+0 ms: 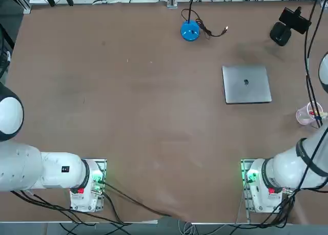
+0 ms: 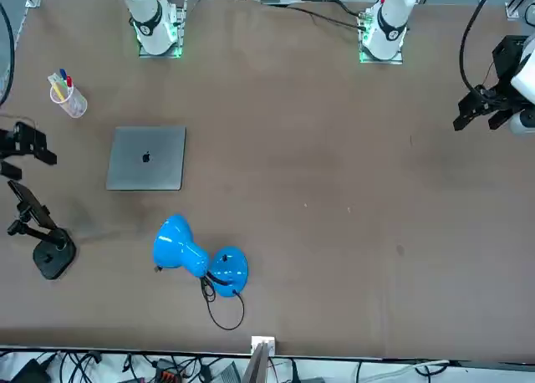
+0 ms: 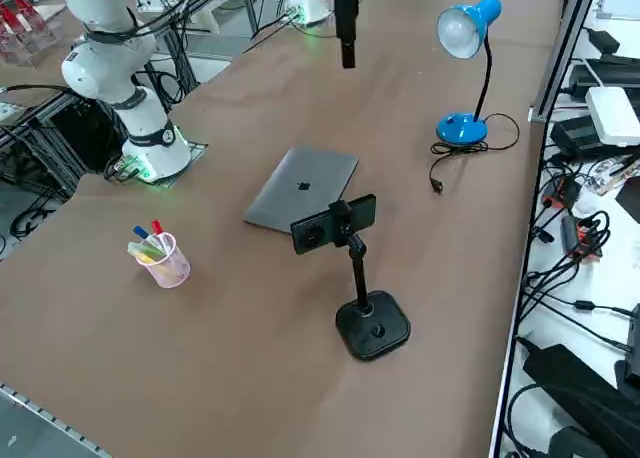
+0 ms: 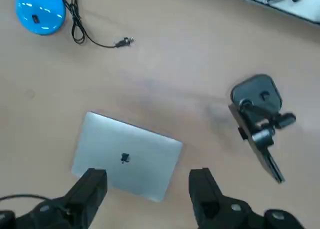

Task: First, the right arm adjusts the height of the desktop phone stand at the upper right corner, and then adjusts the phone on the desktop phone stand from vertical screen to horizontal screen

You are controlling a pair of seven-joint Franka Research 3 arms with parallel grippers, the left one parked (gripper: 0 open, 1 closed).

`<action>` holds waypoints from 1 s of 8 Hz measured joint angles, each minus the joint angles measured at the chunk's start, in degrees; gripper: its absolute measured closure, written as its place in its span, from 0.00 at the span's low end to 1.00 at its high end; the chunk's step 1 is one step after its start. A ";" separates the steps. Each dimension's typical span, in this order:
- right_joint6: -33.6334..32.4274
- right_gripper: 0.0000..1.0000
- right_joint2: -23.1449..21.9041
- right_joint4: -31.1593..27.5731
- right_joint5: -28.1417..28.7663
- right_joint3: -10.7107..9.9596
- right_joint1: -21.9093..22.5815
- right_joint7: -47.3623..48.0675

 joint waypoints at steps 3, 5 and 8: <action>3.32 0.00 -11.45 -15.02 -1.34 0.31 0.60 4.77; 3.84 0.00 -18.94 -23.67 -1.55 1.04 1.21 8.74; 3.74 0.00 -23.43 -27.50 -1.64 1.49 1.33 9.71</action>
